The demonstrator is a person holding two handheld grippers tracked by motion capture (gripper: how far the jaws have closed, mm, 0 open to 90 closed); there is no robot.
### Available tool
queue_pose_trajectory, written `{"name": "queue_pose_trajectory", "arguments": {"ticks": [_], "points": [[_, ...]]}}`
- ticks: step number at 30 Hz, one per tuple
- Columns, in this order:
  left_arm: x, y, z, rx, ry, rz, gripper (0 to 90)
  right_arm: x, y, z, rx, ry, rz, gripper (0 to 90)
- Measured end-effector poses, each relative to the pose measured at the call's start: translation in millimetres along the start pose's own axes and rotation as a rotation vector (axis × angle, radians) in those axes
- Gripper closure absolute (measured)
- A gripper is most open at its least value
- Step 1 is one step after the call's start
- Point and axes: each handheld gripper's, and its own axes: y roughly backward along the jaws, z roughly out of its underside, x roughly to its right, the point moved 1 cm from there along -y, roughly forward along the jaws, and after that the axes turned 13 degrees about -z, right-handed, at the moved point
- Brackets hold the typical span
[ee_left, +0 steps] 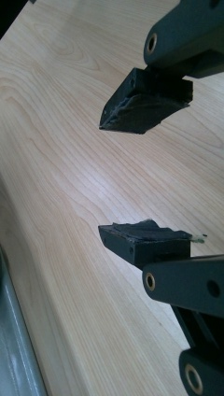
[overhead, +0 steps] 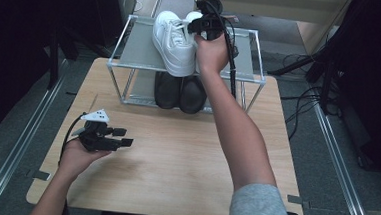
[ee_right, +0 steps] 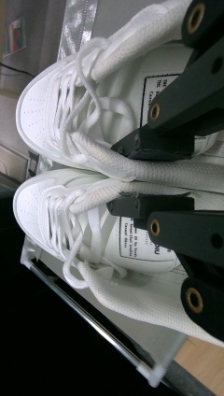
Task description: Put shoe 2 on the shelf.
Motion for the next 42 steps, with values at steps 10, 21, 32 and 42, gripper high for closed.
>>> {"name": "queue_pose_trajectory", "arguments": {"ticks": [10,21,32,42], "points": [[3.3,-5.8,-6.7,0.003,-0.021,0.028,43.5,-18.6,-33.6,-11.8,0.019,-0.073,0.084,76.8],[3.7,-6.4,-6.6,-0.004,-0.03,0.027,43.5,-26.1,-45.3,-5.4,0.041,-0.115,0.092,68.0],[6.7,-8.8,-6.7,-0.023,-0.042,0.028,43.4,-20.2,-35.9,2.0,0.055,-0.029,0.041,56.5],[6.2,-8.4,-5.1,-0.018,-0.023,0.02,43.4,-14.1,-17.9,2.9,0.032,-0.005,-0.03,53.9]]}}
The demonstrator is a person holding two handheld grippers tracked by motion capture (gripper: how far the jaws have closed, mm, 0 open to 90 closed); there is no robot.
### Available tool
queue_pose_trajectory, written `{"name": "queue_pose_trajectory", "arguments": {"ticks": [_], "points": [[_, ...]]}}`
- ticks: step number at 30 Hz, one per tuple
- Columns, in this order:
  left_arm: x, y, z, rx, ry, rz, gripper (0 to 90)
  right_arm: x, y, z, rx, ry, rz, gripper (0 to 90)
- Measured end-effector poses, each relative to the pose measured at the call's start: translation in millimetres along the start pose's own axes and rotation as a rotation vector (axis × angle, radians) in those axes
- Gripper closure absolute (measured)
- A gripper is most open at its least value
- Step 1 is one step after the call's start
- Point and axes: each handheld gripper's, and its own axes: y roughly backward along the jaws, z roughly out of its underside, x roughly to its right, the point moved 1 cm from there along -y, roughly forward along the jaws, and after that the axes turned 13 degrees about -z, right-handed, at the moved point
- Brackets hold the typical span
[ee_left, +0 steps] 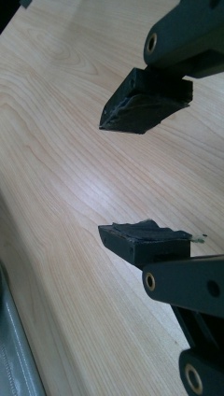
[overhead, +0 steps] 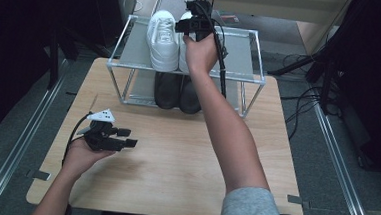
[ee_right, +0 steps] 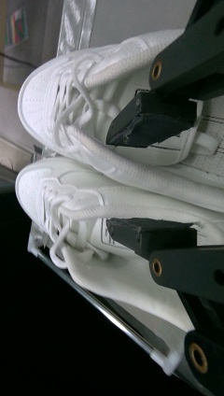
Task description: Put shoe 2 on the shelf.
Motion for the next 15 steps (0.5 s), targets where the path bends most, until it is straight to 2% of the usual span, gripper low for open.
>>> {"name": "queue_pose_trajectory", "arguments": {"ticks": [3,6,11,15], "points": [[-0.9,-1.8,-0.5,-0.006,0.005,-0.008,43.4,-1.9,6.4,3.7,0.014,0.076,-0.026,51.8],[-0.1,-1.7,0.2,-0.009,0.001,-0.011,43.4,-1.7,11.6,8.2,0.001,0.067,-0.066,50.5],[0.5,-3.4,-0.3,-0.013,-0.008,-0.005,43.4,-0.3,18.2,16.6,-0.032,0.083,-0.094,48.1],[1.1,-4.6,-1.2,-0.017,-0.014,0.0,43.4,1.3,27.3,24.7,-0.033,0.094,-0.108,48.1]]}}
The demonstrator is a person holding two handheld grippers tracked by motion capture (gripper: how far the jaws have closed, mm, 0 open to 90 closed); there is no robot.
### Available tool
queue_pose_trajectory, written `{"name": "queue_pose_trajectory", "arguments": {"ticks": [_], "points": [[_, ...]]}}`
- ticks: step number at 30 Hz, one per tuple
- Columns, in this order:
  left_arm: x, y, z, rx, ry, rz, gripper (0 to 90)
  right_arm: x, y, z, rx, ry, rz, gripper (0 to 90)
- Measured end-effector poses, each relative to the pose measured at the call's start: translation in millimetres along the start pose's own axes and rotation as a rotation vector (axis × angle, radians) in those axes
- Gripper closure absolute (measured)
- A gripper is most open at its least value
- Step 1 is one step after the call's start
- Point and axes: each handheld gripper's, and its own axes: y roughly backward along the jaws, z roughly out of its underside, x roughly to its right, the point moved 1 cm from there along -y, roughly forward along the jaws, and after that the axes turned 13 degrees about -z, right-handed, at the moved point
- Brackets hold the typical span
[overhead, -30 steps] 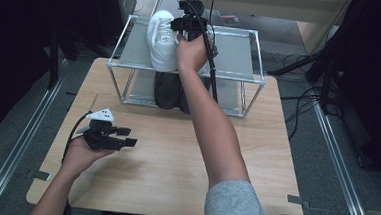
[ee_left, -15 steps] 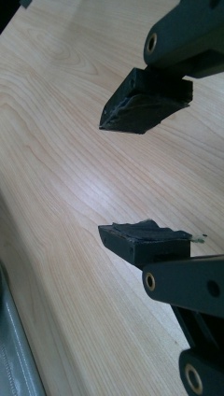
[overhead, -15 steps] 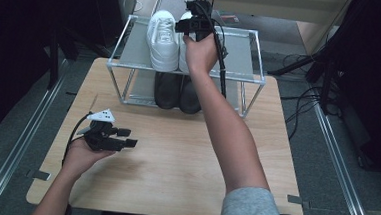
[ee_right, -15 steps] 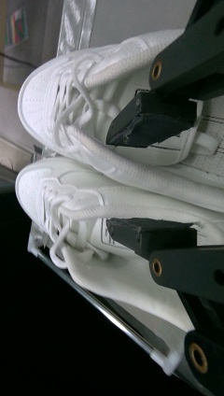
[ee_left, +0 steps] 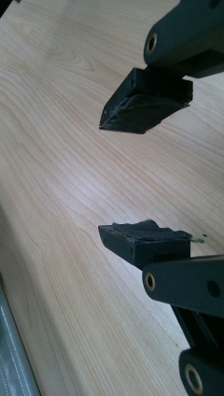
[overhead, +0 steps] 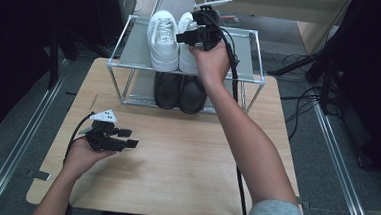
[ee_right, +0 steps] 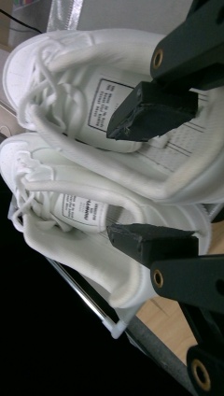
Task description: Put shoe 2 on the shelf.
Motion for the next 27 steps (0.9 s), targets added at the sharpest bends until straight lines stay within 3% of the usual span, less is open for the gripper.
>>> {"name": "queue_pose_trajectory", "arguments": {"ticks": [5,8,12,18,27], "points": [[1.5,-2.2,-0.6,-0.013,-0.021,0.005,43.3,-5.0,14.9,8.0,0.024,0.025,-0.035,47.1],[1.8,-2.6,-1.0,-0.009,-0.013,0.003,43.3,-9.6,25.4,11.8,0.036,0.063,-0.057,46.3],[1.5,-2.2,-1.1,-0.012,-0.013,0.003,43.3,-11.3,39.4,14.8,0.051,0.079,-0.077,46.1],[2.8,-3.2,-1.2,-0.018,-0.016,0.004,43.3,-13.3,52.8,25.7,0.018,0.107,-0.105,45.6],[3.0,-3.5,-1.1,-0.018,-0.012,0.006,43.1,-16.1,59.2,47.5,0.005,0.143,-0.166,42.1]]}}
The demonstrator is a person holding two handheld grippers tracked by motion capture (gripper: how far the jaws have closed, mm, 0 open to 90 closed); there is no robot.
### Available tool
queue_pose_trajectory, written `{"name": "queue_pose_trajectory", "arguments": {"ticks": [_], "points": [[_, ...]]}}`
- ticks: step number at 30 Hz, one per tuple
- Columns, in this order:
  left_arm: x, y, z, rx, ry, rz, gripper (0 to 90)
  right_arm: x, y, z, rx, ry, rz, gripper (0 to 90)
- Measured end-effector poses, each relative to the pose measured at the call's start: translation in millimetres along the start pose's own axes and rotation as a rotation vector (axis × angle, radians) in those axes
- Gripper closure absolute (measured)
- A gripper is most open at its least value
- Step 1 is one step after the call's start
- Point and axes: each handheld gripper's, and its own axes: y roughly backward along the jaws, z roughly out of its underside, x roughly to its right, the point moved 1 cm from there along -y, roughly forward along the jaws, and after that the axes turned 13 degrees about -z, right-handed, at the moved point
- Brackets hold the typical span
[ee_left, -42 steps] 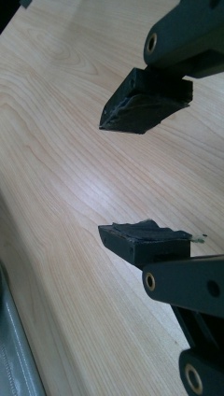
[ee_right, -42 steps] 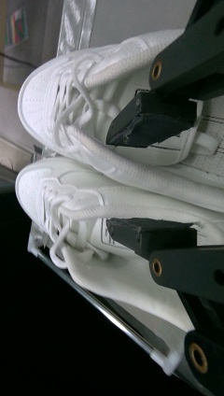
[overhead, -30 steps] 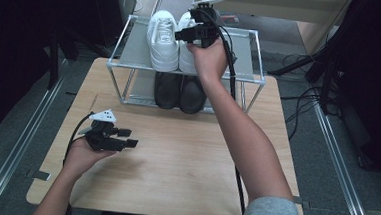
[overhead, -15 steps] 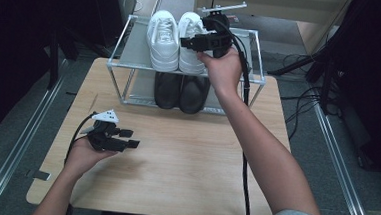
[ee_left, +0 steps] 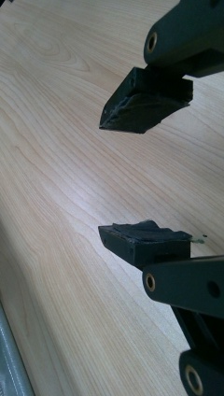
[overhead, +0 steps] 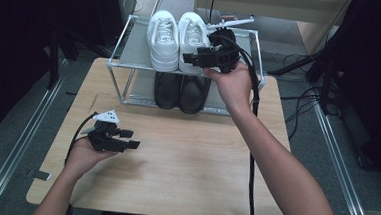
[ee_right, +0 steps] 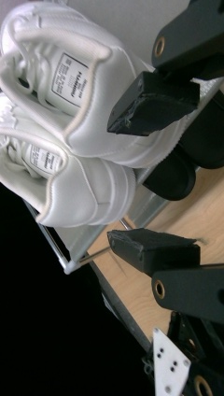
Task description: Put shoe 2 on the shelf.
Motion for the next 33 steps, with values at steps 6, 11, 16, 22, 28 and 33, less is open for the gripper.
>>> {"name": "queue_pose_trajectory", "arguments": {"ticks": [6,11,16,22,28,33], "points": [[-0.4,0.3,0.1,-0.001,-0.004,-0.002,42.8,-1.2,1.2,16.2,-0.01,0.032,-0.019,39.9],[-0.2,0.1,0.1,0.0,-0.002,-0.004,42.6,0.8,1.4,31.5,-0.02,0.036,-0.042,39.0],[0.5,0.1,-0.1,0.006,-0.008,-0.007,42.4,4.0,2.1,48.0,-0.011,0.052,-0.067,38.0],[0.6,-0.3,-0.1,0.0,-0.011,-0.006,41.5,7.9,2.4,69.2,-0.018,0.056,-0.086,37.7],[1.0,-0.7,0.1,-0.001,-0.012,-0.008,41.2,10.7,-1.6,91.8,-0.053,0.053,-0.096,37.6],[1.0,-0.8,0.0,-0.001,-0.012,-0.01,41.0,10.6,-3.9,109.1,-0.046,0.053,-0.118,37.7]]}}
